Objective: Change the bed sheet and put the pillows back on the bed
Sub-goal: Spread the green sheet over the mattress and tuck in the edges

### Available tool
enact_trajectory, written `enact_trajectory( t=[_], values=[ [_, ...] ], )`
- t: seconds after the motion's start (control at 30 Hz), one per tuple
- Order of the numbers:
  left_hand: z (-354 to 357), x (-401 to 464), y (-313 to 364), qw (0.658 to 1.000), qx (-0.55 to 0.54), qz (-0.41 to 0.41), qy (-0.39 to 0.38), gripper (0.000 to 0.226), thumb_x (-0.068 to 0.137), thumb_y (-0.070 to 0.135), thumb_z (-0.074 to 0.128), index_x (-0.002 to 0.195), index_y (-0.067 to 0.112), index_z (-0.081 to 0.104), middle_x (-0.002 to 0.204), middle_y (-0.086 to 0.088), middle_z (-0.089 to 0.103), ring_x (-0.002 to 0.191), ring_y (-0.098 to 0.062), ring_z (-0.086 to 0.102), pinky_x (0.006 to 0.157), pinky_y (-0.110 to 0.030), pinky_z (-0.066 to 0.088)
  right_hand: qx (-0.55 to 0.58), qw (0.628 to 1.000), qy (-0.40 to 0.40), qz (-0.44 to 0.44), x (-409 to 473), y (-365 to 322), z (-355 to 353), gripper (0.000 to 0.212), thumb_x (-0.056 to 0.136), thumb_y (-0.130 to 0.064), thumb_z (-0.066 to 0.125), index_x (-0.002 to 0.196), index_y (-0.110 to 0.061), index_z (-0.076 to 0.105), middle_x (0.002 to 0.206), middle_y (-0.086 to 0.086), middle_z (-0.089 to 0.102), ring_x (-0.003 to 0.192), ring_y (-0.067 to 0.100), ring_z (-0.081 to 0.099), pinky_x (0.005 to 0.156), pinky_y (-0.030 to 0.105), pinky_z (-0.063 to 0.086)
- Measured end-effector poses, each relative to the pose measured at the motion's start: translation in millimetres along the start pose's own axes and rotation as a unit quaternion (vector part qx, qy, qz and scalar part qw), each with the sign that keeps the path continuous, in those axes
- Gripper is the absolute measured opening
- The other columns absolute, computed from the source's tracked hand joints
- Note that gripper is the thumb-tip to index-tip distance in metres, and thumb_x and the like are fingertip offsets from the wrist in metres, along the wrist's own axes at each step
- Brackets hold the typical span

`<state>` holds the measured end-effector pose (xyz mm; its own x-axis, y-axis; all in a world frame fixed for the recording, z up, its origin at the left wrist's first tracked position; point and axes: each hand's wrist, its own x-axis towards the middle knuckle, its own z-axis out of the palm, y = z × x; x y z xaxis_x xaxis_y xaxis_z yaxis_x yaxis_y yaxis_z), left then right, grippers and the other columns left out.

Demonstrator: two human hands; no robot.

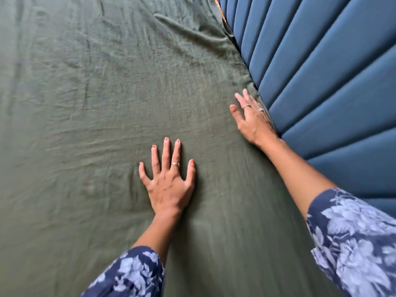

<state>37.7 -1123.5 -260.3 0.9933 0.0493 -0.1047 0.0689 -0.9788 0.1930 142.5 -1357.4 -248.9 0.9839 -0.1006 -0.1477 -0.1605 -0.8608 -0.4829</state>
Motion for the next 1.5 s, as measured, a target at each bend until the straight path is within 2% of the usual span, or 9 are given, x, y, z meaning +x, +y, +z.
enact_trajectory(
  t=[0.17, 0.3, 0.57, 0.83, 0.93, 1.1, 1.27, 1.37, 1.5],
  values=[
    [-19.2, -4.4, -3.5, 0.997, -0.022, 0.036, -0.07, 0.062, 0.092, 0.067, 0.018, 0.15, 0.045, 0.009, 0.16, 0.017, -0.002, 0.148, -0.013, -0.01, 0.115, -0.054, -0.008, -0.083, 0.991, 0.094, 0.047, -155.4, 4.8, 19.1, 0.063, 0.097, -0.049, 0.027, 0.147, -0.011, 0.036, 0.154, 0.01, 0.03, 0.142, 0.025, 0.03, 0.116, 0.037, 0.02],
    [-25.9, -79.5, -16.4, 0.988, -0.009, 0.138, -0.07, 0.064, 0.092, 0.061, 0.017, 0.151, 0.038, 0.021, 0.161, 0.009, 0.013, 0.149, -0.02, 0.006, 0.116, -0.056, 0.004, -0.103, 0.979, 0.139, 0.111, -290.1, 17.0, 26.6, 0.061, 0.096, -0.045, 0.031, 0.145, -0.01, 0.039, 0.151, 0.01, 0.037, 0.137, 0.025, 0.039, 0.112, 0.039, 0.03],
    [-28.2, -334.6, -52.6, 0.968, 0.01, 0.228, -0.099, 0.059, 0.093, 0.05, 0.035, 0.149, 0.033, 0.031, 0.159, 0.005, 0.023, 0.146, -0.021, 0.022, 0.11, -0.051, 0.023, -0.167, 0.973, 0.087, 0.135, -429.1, 34.6, 13.7, 0.056, 0.096, -0.042, 0.029, 0.147, -0.02, 0.038, 0.153, 0.003, 0.034, 0.139, 0.016, 0.033, 0.113, 0.039, 0.022],
    [-48.6, -399.3, -87.9, 0.934, 0.032, 0.314, -0.168, 0.055, 0.097, 0.05, 0.032, 0.15, 0.036, 0.027, 0.158, 0.007, 0.022, 0.144, -0.019, 0.027, 0.112, -0.045, 0.021, -0.198, 0.973, 0.012, 0.12, -499.6, 31.7, 1.9, 0.063, 0.093, -0.047, 0.025, 0.149, -0.018, 0.032, 0.155, 0.009, 0.028, 0.14, 0.026, 0.033, 0.111, 0.055, 0.021],
    [-50.7, -400.9, -103.9, 0.949, 0.043, 0.269, -0.159, 0.055, 0.097, 0.051, 0.03, 0.15, 0.037, 0.026, 0.158, 0.008, 0.021, 0.145, -0.015, 0.025, 0.114, -0.043, 0.02, -0.221, 0.974, -0.031, 0.04, -491.7, 14.6, 4.3, 0.066, 0.091, -0.052, 0.029, 0.148, -0.019, 0.033, 0.156, 0.008, 0.027, 0.141, 0.025, 0.031, 0.112, 0.055, 0.013],
    [-42.9, -438.8, -92.3, 0.985, 0.021, 0.111, -0.129, 0.059, 0.095, 0.049, 0.03, 0.151, 0.033, 0.025, 0.159, 0.005, 0.02, 0.147, -0.019, 0.019, 0.114, -0.047, 0.02, -0.199, 0.974, -0.049, -0.096, -505.3, -20.8, 48.3, 0.061, 0.094, -0.046, 0.034, 0.149, -0.021, 0.031, 0.157, 0.004, 0.025, 0.144, 0.017, 0.026, 0.114, 0.048, 0.022],
    [-46.0, -505.8, -113.0, 0.96, 0.037, 0.238, -0.14, 0.058, 0.097, 0.048, 0.031, 0.151, 0.028, 0.027, 0.159, 0.003, 0.021, 0.147, -0.022, 0.018, 0.113, -0.044, 0.022, -0.207, 0.952, -0.081, -0.212, -590.0, -8.6, 44.7, 0.057, 0.097, -0.045, 0.033, 0.149, -0.022, 0.031, 0.158, 0.003, 0.022, 0.145, 0.015, 0.022, 0.117, 0.046, 0.019],
    [-62.0, -529.5, -147.8, 0.951, 0.043, 0.253, -0.176, 0.052, 0.1, 0.049, 0.026, 0.151, 0.035, 0.026, 0.159, 0.005, 0.022, 0.146, -0.016, 0.021, 0.113, -0.04, 0.02, -0.209, 0.932, -0.138, -0.262, -591.3, -17.4, 32.9, 0.058, 0.097, -0.054, 0.024, 0.15, -0.029, 0.027, 0.158, 0.0, 0.022, 0.145, 0.012, 0.02, 0.115, 0.048, 0.018],
    [-89.6, -516.4, -220.2, 0.992, 0.006, 0.003, -0.123, 0.054, 0.099, 0.053, 0.017, 0.149, 0.035, 0.03, 0.157, 0.005, 0.024, 0.142, -0.019, 0.031, 0.111, -0.044, 0.021, -0.21, 0.926, -0.137, -0.283, -523.9, -70.8, 38.5, 0.062, 0.098, -0.058, 0.013, 0.147, -0.028, 0.034, 0.156, -0.002, 0.024, 0.142, 0.015, 0.03, 0.114, 0.046, 0.013]
  ],
)
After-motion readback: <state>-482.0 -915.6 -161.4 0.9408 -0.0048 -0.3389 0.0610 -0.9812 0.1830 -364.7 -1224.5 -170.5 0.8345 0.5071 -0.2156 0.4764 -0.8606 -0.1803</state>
